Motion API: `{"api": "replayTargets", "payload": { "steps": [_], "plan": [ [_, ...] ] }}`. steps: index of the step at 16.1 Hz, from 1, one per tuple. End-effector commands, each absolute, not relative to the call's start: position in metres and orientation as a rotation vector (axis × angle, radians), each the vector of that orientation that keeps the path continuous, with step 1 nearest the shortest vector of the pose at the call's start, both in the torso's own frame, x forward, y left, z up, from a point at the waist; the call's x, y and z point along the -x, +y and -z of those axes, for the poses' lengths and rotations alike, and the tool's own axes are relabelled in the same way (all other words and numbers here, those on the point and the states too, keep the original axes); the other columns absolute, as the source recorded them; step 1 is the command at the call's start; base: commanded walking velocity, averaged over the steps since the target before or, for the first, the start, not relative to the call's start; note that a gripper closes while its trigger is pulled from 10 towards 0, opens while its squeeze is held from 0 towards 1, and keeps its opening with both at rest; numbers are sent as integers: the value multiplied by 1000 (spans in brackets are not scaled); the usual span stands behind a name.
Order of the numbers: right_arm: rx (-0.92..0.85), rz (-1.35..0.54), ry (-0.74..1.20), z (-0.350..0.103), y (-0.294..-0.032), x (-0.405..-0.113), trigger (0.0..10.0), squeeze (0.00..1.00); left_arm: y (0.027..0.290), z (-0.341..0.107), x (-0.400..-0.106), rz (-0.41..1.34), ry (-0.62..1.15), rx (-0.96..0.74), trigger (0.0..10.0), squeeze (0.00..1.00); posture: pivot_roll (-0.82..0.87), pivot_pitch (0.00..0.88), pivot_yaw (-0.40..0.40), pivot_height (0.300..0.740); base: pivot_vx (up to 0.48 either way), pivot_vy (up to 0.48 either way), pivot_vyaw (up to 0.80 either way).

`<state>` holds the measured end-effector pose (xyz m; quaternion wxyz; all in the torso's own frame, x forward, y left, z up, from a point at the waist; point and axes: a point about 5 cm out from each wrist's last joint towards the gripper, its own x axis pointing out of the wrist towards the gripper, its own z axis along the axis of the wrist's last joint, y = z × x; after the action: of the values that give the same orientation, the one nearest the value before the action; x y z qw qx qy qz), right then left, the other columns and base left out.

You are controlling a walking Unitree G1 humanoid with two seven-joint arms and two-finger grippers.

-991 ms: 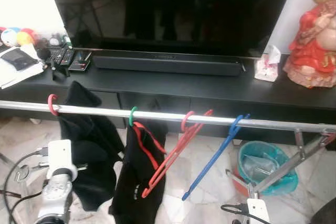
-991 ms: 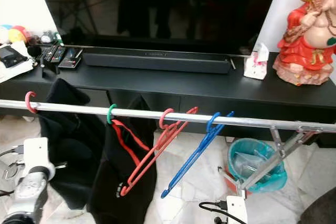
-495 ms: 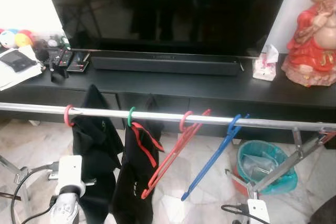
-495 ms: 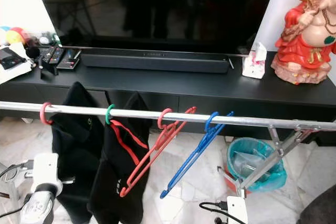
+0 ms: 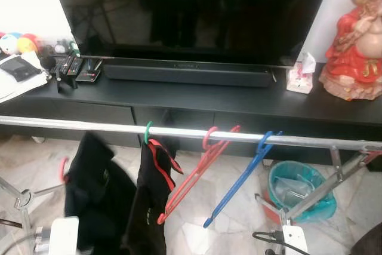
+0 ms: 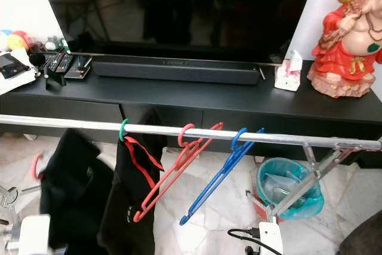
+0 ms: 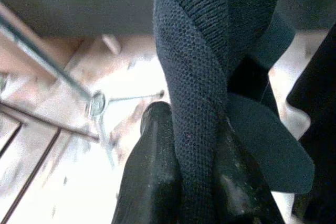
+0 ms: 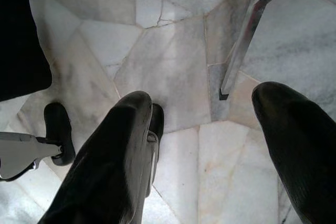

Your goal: Hang hanger

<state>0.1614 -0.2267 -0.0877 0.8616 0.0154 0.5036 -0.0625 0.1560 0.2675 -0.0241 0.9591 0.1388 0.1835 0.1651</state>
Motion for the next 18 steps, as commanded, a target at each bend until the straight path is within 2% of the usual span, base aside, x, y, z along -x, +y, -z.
{"api": "replayTargets", "payload": {
  "steps": [1,2,8,18],
  "plan": [
    [-34,138,1058,88,-229,-160,10000,0,271,28,-155,-332,406,-295,10000,0,158,0,-9,740,0,0,0],
    [-33,137,1058,88,-229,-160,10000,0,269,41,-155,-310,523,-276,10000,0,160,0,-11,740,0,0,0],
    [-40,146,1048,87,-227,-162,10000,0,256,62,-175,-229,744,-266,10000,0,102,0,9,740,0,0,0],
    [-43,177,1045,87,-230,-163,10000,0,250,69,-179,-171,839,-243,10000,0,86,0,9,740,0,0,0]
  ]
}}
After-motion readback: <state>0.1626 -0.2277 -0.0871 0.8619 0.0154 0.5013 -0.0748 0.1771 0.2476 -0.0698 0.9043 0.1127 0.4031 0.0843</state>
